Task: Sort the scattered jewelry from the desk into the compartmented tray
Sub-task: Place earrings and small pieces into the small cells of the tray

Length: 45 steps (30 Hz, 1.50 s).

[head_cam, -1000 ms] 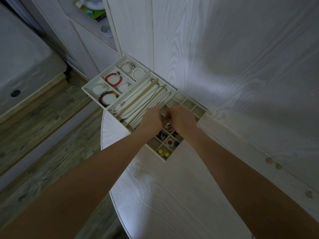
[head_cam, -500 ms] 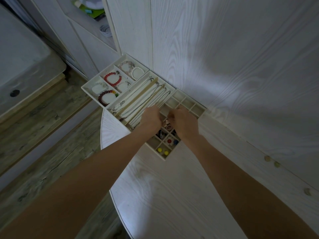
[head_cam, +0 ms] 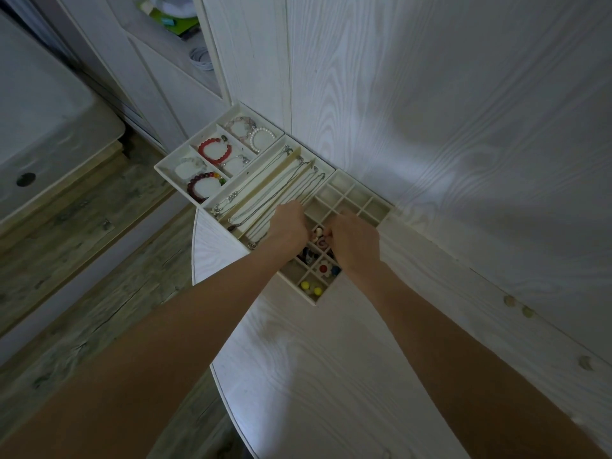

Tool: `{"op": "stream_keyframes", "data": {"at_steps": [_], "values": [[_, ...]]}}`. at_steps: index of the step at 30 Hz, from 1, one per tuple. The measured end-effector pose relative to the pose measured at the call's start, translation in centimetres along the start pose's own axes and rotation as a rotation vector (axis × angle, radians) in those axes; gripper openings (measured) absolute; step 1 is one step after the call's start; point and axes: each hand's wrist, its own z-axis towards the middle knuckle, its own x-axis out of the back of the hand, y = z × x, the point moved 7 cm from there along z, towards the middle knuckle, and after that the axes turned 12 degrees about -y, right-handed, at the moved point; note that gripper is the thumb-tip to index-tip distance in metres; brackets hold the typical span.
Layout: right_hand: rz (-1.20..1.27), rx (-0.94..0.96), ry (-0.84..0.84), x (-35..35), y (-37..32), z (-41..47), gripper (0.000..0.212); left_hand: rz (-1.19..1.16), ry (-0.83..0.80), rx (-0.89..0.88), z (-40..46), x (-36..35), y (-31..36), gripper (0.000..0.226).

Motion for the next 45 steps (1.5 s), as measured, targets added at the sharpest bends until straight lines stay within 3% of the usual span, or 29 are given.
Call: {"op": "stream_keyframes", "data": {"at_steps": [16, 23, 25, 29, 45], "values": [[-0.024, -0.044, -0.013, 0.4, -0.4, -0.1, 0.016, -0.019, -0.013, -0.012, -0.3, 0.3, 1.0, 0.021], [0.05, -0.058, -0.008, 0.2, 0.2, -0.5, 0.013, -0.009, -0.01, -0.039, -0.7, 0.7, 0.9, 0.041], [0.16, -0.078, -0.003, 0.3, 1.0, -1.0, 0.015, -0.023, 0.014, -0.086, -1.3, 0.8, 1.3, 0.04], [0.418, -0.093, 0.034, 1.1, 3.2, -3.1, 0.02, 0.089, 0.076, -0.159, -3.5, 0.4, 3.3, 0.007], [0.452, -0.451, 0.094, -1.7, 23.8, -18.4, 0.042, 0.431, -0.218, -0.741, -11.4, -17.3, 21.8, 0.04]]}}
